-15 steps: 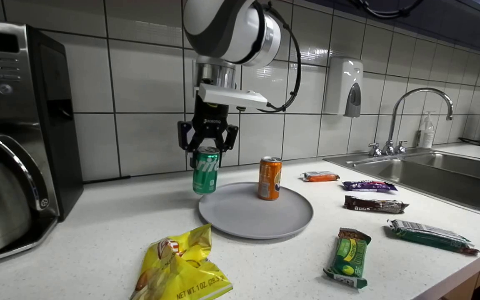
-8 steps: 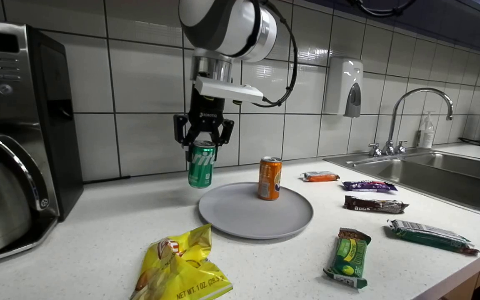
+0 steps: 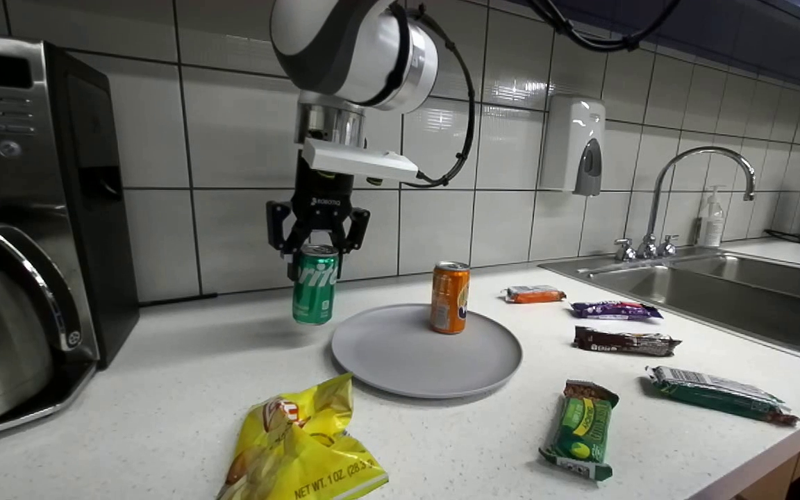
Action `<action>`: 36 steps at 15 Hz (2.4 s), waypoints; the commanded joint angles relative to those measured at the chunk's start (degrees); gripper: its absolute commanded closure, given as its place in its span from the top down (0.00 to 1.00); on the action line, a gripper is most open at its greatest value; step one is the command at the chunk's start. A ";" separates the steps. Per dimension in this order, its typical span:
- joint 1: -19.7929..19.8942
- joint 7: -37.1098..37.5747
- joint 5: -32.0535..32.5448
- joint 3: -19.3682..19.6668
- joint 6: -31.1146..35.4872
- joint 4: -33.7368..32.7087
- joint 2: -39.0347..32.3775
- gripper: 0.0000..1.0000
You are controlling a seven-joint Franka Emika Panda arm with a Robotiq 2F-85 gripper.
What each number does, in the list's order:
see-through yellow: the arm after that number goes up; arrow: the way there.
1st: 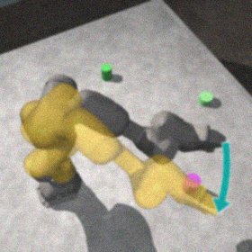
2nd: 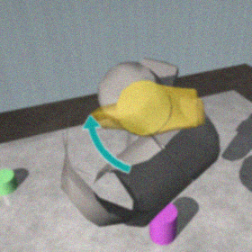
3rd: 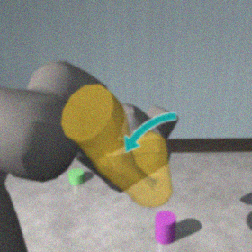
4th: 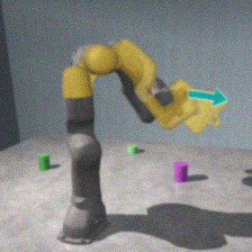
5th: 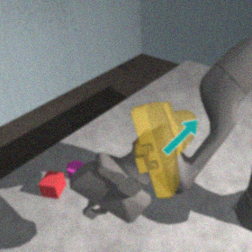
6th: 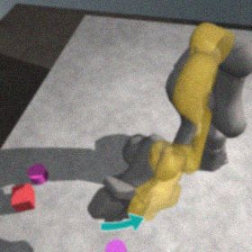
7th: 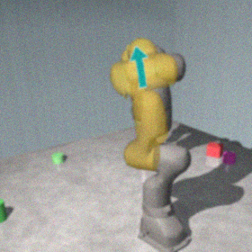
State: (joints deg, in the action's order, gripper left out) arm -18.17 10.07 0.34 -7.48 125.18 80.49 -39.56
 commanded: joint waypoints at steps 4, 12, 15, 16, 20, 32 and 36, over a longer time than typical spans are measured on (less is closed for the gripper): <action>-1.36 -1.66 0.50 -0.52 -4.81 -7.40 -4.63 0.38; -2.22 -2.34 0.91 -0.14 -7.11 -11.79 -8.92 0.38; -2.27 -2.82 0.96 -0.13 -7.66 -12.89 -9.65 0.38; -2.30 -2.96 0.98 -0.12 -7.89 -13.24 -9.88 0.38; -2.38 -3.51 0.92 -0.18 -8.96 -14.46 -10.59 0.99; -2.07 -4.89 0.56 -0.30 -8.36 -12.36 -7.17 1.00; -1.93 -5.38 0.40 -0.29 -7.93 -10.69 -5.07 1.00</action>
State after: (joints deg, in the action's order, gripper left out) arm -20.40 5.82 0.37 -7.66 118.26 67.56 -47.54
